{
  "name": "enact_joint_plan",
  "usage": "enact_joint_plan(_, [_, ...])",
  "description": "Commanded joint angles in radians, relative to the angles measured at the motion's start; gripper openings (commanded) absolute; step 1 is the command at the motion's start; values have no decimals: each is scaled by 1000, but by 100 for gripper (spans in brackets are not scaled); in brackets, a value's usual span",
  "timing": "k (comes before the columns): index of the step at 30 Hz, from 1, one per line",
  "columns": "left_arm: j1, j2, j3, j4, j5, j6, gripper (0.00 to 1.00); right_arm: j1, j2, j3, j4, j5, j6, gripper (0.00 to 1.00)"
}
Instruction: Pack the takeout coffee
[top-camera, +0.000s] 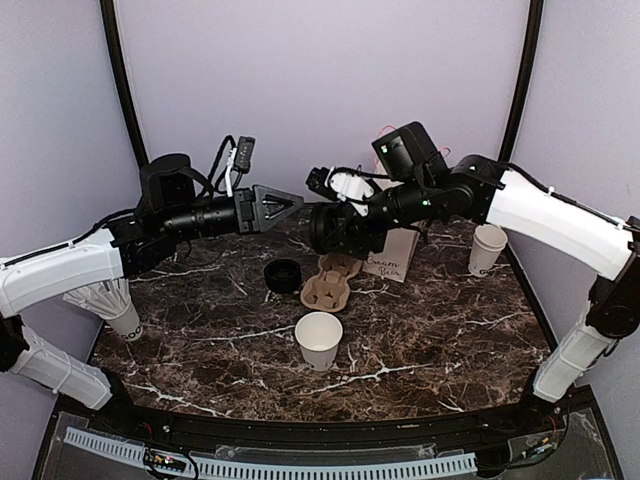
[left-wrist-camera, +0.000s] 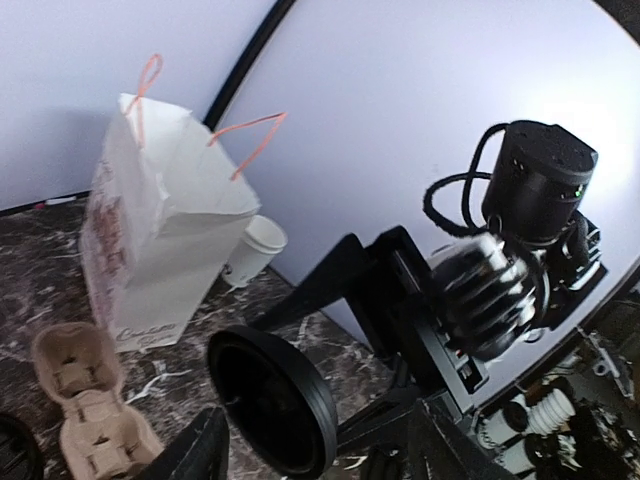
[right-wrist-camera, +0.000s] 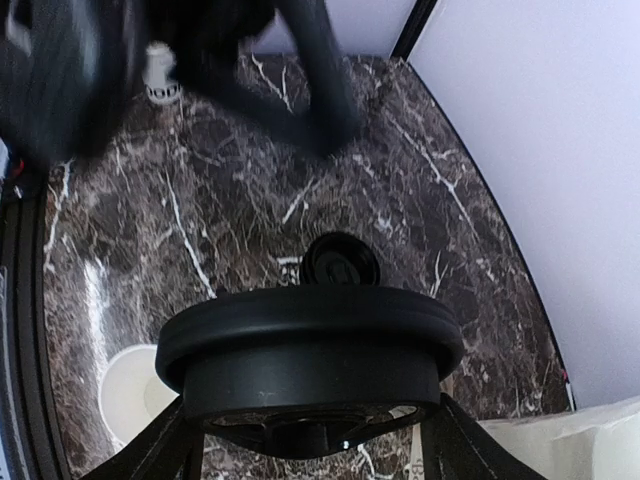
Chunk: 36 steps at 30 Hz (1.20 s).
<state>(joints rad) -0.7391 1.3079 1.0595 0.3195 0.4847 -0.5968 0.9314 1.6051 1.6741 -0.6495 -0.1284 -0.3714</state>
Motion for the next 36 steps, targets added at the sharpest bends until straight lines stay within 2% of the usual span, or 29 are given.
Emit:
enact_joint_plan(1, [-3,-83,-8,-368,-242,183,63,-12,-77,-137,2,60,-83,68])
enact_joint_plan(4, [-3,-63,-64,-455,-411,227,63,-11,-103,-183,-66,29,-138,68])
enact_joint_plan(6, [-4,-32,-111,-492,-449,227,60,-11,-111,-180,-125,-18,-180,68])
enact_joint_plan(9, [-11,15,-160,-530,-438,210,56,-11,-97,-158,-233,-84,-262,67])
enact_joint_plan(13, [-31,57,-234,-487,-404,157,53,-7,-59,-155,-314,-127,-357,67])
enact_joint_plan(19, [-95,124,-305,-394,-387,92,48,15,52,-3,-492,-143,-450,68])
enact_joint_plan(24, [-165,259,-268,-302,-346,71,47,39,143,96,-604,-105,-482,67])
enact_joint_plan(29, [-213,368,-185,-237,-298,59,46,59,150,84,-601,-81,-463,67])
enact_joint_plan(36, [-237,466,-111,-115,-205,43,46,76,170,51,-632,35,-498,68])
